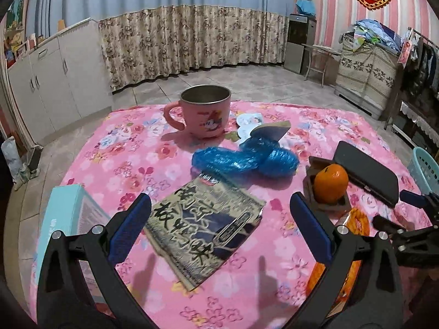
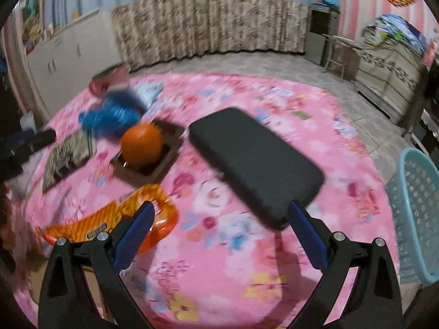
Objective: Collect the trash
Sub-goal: 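Move both tools back over the table toward the orange and the snack wrapper, then grasp the orange snack wrapper with the right tool while the left tool grasps the orange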
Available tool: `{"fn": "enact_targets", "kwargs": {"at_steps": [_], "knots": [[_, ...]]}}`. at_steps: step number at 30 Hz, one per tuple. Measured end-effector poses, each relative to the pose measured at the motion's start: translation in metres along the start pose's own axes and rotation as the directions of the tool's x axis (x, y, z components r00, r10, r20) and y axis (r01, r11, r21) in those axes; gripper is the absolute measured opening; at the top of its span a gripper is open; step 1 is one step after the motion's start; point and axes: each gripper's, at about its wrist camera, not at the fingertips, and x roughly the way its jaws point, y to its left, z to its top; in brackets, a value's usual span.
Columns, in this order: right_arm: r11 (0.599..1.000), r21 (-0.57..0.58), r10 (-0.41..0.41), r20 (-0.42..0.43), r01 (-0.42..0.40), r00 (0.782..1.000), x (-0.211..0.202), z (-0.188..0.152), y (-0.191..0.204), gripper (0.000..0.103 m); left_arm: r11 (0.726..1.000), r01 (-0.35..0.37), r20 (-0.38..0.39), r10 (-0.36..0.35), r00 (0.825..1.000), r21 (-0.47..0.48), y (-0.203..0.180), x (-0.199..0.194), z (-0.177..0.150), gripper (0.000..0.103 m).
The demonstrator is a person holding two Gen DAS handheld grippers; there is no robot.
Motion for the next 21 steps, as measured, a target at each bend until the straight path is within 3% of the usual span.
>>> {"fn": "enact_targets", "kwargs": {"at_steps": [7, 11, 21], "knots": [[0.998, -0.029, 0.058, -0.015, -0.059, 0.998, -0.003, 0.006, 0.025, 0.095, 1.0, 0.008, -0.017, -0.008, 1.0, -0.008, 0.01, -0.001, -0.006, 0.098], [0.993, -0.078, 0.088, 0.016, -0.087, 0.996, -0.021, 0.01, 0.04, 0.095, 1.0, 0.005, 0.001, -0.005, 1.0, -0.004, 0.013, -0.007, -0.003, 0.098], [0.976, -0.196, 0.1, -0.011, -0.1, 0.995, -0.048, -0.015, 0.064, 0.095, 1.0, 0.001, 0.02, -0.001, 1.0, -0.02, 0.03, -0.023, -0.008, 0.098]]}}
